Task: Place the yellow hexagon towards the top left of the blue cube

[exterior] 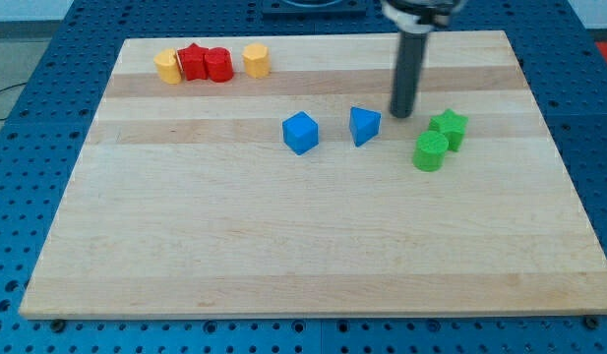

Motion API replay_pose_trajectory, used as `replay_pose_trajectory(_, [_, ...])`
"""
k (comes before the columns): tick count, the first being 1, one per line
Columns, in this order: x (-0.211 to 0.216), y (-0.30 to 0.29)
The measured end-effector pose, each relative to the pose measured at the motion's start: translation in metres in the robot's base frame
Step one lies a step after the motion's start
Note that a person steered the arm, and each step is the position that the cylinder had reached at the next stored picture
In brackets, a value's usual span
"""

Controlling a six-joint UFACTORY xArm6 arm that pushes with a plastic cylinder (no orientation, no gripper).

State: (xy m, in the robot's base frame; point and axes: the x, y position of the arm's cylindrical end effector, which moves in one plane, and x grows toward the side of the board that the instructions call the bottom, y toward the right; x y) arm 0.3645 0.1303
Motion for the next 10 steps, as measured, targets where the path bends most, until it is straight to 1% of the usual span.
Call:
replay_pose_trajectory(1, [0.018, -0.042])
replay_pose_trajectory(2, [0.027, -0.091])
replay_pose_trajectory(3, [-0.021, -0.093])
replay_pose_trajectory(4, [-0.078, -0.094])
replay_pose_trajectory(5, [-0.128, -0.125])
replay_pose_trajectory(6, [-0.147, -0.2])
replay_pose_trajectory(7, [-0.143, -0.24])
replay_pose_trajectory(8, [-0.105, -0.214])
replay_pose_trajectory(9, [-0.052, -0.209])
replay_pose_trajectory(10, [-0.056, -0.243])
